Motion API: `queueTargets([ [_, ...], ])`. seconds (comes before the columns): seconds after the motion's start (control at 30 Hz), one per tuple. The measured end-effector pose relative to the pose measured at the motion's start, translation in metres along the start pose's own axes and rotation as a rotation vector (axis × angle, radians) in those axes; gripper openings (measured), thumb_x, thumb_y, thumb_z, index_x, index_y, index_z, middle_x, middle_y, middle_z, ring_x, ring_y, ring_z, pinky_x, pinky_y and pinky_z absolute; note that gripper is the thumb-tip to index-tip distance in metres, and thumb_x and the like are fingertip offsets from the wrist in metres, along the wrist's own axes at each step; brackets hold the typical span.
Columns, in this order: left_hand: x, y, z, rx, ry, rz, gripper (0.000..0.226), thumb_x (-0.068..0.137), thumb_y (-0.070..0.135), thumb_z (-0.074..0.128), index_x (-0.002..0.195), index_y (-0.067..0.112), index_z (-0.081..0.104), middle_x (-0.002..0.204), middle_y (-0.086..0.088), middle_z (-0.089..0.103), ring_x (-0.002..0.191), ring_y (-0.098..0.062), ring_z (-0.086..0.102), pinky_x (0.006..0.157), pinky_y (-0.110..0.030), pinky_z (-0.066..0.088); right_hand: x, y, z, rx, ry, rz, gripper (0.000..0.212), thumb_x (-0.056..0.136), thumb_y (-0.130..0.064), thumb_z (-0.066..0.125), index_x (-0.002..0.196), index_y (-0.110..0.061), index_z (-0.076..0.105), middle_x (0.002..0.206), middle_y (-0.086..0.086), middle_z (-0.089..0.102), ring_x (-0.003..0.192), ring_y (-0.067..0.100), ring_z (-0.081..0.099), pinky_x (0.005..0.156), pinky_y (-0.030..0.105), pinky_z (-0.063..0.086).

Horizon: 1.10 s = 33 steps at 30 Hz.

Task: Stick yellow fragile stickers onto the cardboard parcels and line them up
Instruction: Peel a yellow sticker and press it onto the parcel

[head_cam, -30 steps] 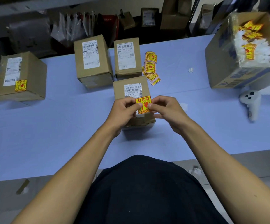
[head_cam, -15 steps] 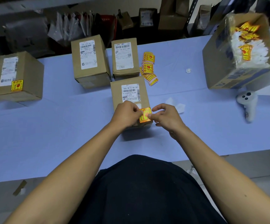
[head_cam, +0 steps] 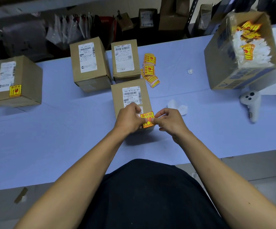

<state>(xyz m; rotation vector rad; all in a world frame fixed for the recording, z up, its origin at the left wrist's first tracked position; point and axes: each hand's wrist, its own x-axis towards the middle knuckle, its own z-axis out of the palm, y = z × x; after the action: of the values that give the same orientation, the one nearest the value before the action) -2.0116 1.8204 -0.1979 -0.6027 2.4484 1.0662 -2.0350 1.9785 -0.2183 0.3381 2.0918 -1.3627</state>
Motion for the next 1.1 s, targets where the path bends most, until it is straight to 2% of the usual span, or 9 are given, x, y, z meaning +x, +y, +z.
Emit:
queueTargets([
  [0.07,0.0,-0.002,-0.002,-0.055,0.006,-0.019,0.025,0.079,0.023,0.081,0.092,0.017,0.06,0.07,-0.005,0.071,0.057,-0.018,0.069,0.061,-0.03,0.055,0.0,0.001,0.0,0.002,-0.011,0.012,0.017,0.078,-0.017,0.082,0.08,-0.014,0.065,0.08,0.009,0.067,0.069,0.017,0.059,0.06,0.03,0.052],
  [0.17,0.001,-0.003,-0.004,-0.064,-0.016,-0.023,0.015,0.088,0.023,0.07,0.077,0.015,0.065,0.063,-0.006,0.072,0.056,-0.016,0.07,0.059,-0.027,0.054,0.001,0.0,0.0,-0.015,-0.016,0.013,0.016,0.08,-0.019,0.08,0.082,-0.011,0.067,0.082,0.01,0.068,0.07,0.017,0.06,0.063,0.032,0.057],
  [0.33,0.003,-0.003,-0.008,-0.07,-0.075,-0.004,0.016,0.095,0.022,0.059,0.081,0.016,0.063,0.069,-0.005,0.073,0.057,-0.018,0.072,0.049,-0.02,0.045,0.003,-0.003,0.0,-0.075,-0.006,0.003,0.017,0.082,-0.023,0.079,0.08,-0.01,0.067,0.085,0.008,0.07,0.075,0.018,0.062,0.067,0.036,0.058],
  [0.5,0.008,-0.002,-0.012,0.137,-0.071,0.122,0.015,0.092,0.02,0.056,0.081,0.015,0.064,0.059,-0.001,0.07,0.056,-0.014,0.07,0.056,-0.022,0.048,0.004,-0.006,0.001,-0.19,-0.011,-0.021,0.018,0.081,-0.024,0.077,0.071,-0.015,0.065,0.08,0.008,0.071,0.066,0.02,0.06,0.074,0.044,0.059],
  [0.67,0.015,-0.007,-0.013,0.246,-0.098,0.182,0.017,0.091,0.028,0.057,0.081,0.017,0.062,0.07,-0.004,0.072,0.069,-0.024,0.067,0.071,-0.042,0.056,0.004,-0.008,-0.001,-0.234,0.004,-0.038,0.017,0.082,-0.024,0.076,0.071,-0.015,0.066,0.076,0.007,0.07,0.069,0.023,0.064,0.073,0.047,0.06],
  [0.77,0.017,-0.01,-0.011,0.222,-0.095,0.167,0.017,0.09,0.029,0.058,0.079,0.017,0.063,0.07,-0.002,0.072,0.071,-0.024,0.067,0.071,-0.042,0.057,0.005,-0.01,-0.002,-0.269,-0.003,-0.04,0.017,0.082,-0.025,0.076,0.071,-0.016,0.065,0.076,0.005,0.07,0.072,0.025,0.067,0.074,0.048,0.061],
  [0.87,0.018,-0.009,-0.009,0.28,-0.068,0.167,0.017,0.091,0.03,0.059,0.079,0.018,0.063,0.079,-0.002,0.069,0.082,-0.027,0.063,0.07,-0.037,0.053,0.007,-0.008,-0.002,-0.3,-0.007,-0.032,0.018,0.081,-0.027,0.076,0.071,-0.018,0.064,0.075,0.002,0.068,0.072,0.025,0.066,0.076,0.048,0.06],
  [1.0,0.019,-0.01,-0.005,0.354,-0.017,0.186,0.018,0.091,0.031,0.056,0.076,0.022,0.058,0.085,-0.004,0.068,0.085,-0.029,0.06,0.061,-0.032,0.041,0.009,-0.007,-0.001,-0.406,0.03,-0.052,0.018,0.078,-0.033,0.075,0.07,-0.022,0.064,0.075,-0.005,0.067,0.079,0.022,0.065,0.073,0.04,0.057],
  [1.1,0.019,-0.009,-0.003,0.408,0.021,0.201,0.017,0.091,0.033,0.054,0.078,0.022,0.057,0.088,-0.003,0.068,0.085,-0.028,0.059,0.06,-0.03,0.037,0.009,-0.007,0.001,-0.497,0.065,-0.067,0.018,0.079,-0.034,0.073,0.07,-0.023,0.062,0.077,-0.008,0.065,0.083,0.019,0.063,0.063,0.029,0.043],
])
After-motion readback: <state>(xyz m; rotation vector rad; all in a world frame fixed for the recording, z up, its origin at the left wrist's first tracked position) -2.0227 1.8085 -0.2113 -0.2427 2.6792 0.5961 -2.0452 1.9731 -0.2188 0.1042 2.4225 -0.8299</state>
